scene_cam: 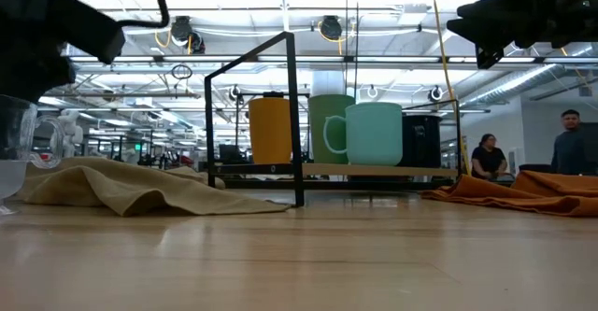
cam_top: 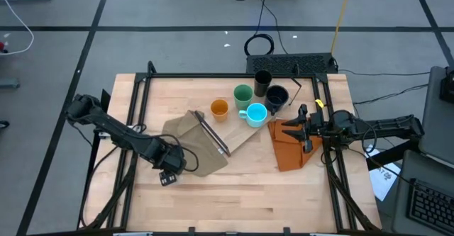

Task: Stack small to large cups/mugs on shelf
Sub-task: Put the transparent mug on the shelf

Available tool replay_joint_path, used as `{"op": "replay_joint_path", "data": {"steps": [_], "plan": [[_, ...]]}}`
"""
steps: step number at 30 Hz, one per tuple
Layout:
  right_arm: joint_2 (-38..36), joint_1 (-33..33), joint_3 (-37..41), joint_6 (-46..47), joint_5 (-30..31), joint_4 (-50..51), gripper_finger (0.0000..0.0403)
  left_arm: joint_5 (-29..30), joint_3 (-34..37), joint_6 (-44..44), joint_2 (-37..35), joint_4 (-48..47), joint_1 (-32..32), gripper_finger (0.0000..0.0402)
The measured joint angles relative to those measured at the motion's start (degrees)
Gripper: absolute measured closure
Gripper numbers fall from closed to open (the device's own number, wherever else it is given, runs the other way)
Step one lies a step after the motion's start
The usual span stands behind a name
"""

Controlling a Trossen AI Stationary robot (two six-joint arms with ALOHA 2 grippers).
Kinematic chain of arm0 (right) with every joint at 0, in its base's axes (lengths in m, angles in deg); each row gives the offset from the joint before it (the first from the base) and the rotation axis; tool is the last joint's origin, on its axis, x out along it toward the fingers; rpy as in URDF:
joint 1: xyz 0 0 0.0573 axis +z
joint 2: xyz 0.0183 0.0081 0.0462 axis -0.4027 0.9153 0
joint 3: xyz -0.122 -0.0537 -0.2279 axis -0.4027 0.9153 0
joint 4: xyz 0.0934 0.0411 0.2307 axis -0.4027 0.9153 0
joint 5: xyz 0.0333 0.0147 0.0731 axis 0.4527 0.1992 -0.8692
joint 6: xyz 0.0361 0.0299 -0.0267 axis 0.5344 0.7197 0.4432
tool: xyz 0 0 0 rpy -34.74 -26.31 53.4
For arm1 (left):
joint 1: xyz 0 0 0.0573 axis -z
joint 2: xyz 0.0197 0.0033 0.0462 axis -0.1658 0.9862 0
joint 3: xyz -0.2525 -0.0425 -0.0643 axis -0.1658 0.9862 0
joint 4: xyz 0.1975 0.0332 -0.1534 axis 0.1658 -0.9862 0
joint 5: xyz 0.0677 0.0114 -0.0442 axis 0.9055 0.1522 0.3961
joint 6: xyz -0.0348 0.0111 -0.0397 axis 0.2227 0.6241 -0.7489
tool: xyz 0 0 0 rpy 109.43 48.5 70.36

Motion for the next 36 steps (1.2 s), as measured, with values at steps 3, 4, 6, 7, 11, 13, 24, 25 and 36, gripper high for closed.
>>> {"op": "replay_joint_path", "data": {"steps": [3, 4, 6, 7, 11, 13, 24, 25, 36], "plan": [[0.0, 0.0, 0.0, 0.0, 0.0, 0.0, 0.0282, -0.1, 1.0, 0.0, 0.0, -0.1, 0.0, 0.0140], [0.0, 0.0, 0.0, 0.0, 0.0, 0.0, 0.0282, 0.0, 1.2, 0.0, 0.0, 0.0, 0.0, 0.0140], [0.0, 0.0, 0.0, 0.0, 0.0, 0.0, 0.0282, 0.0, 1.8, 0.6, 0.0, 0.0, 0.0, 0.0140], [0.0, 0.0, 0.0, 0.0, 0.0, 0.0, 0.0282, 0.0, 2.1, 0.7, 0.0, 0.0, 0.0, 0.0140], [0.0, 0.0, 0.0, 0.0, 0.0, 0.0, 0.0282, -0.3, 2.5, 0.9, 0.0, 0.0, -0.1, 0.0142], [0.0, 0.0, 0.0, 0.0, 0.0, 0.0, 0.0282, -0.8, 2.5, 0.9, 0.0, 0.0, -0.1, 0.0151], [0.0, 0.0, 0.0, 0.0, 0.0, -0.2, 0.0282, -2.9, 2.5, 2.6, 0.0, 0.0, -1.4, 0.0275], [0.0, 0.0, 0.0, 0.0, 0.0, -0.2, 0.0282, -2.9, 2.5, 3.3, 0.0, 0.0, -1.5, 0.0290], [0.0, 0.0, 0.0, 0.0, 0.0, -0.2, 0.0282, -8.6, 2.5, 9.0, 0.0, 0.4, -2.0, 0.0397]]}}
